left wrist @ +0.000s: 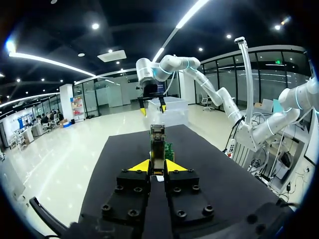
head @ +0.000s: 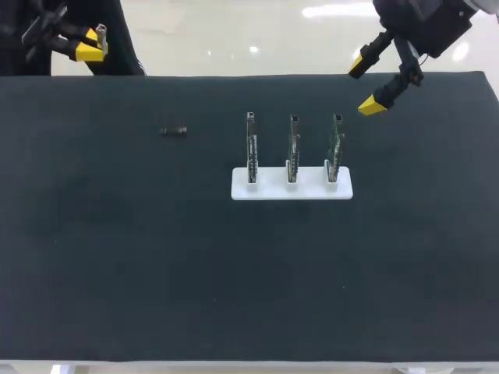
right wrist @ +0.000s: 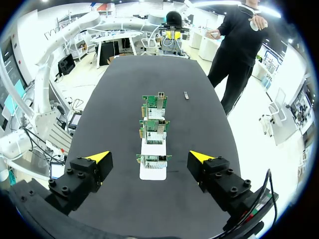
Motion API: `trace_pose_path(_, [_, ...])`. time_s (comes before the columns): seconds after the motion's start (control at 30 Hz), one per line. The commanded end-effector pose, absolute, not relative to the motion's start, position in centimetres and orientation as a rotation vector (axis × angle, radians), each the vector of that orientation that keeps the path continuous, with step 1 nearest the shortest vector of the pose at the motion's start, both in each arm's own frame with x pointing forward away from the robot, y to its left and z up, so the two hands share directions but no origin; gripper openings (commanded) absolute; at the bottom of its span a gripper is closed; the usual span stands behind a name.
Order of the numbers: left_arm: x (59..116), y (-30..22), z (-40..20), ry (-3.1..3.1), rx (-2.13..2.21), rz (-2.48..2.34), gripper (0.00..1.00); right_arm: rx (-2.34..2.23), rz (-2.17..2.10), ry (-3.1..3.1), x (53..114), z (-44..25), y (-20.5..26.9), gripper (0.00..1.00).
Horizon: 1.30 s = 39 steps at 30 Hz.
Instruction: Pick up the optical module with the left hand, and insert it into the network port with the right hand.
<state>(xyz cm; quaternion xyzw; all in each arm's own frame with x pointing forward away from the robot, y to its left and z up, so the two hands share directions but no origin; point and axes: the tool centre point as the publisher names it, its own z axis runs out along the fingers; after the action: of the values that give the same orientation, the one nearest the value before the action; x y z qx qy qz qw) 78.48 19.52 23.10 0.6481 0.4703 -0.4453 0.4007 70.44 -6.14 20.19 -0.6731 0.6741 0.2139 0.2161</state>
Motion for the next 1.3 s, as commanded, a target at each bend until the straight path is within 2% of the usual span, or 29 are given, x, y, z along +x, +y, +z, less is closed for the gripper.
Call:
trace_pose_path(0.03, [79.3,19.7,23.1,1.096,1.799,-1.291,0.0,-1.864,0.592,1.869,70.4,20.2,-6.1,1.0])
trace_pose_path(0.5, [79.3,19.7,23.1,1.096,1.799,-1.291,0.0,-1.864,0.592,1.869,70.4,20.2,-6.1,1.0])
trace_pose_path(1.3, [70.7,8.8,22.0,1.208,1.286,-1.214,0.0,-1.864,0.592,1.869,70.4,20.2,-6.1,1.0])
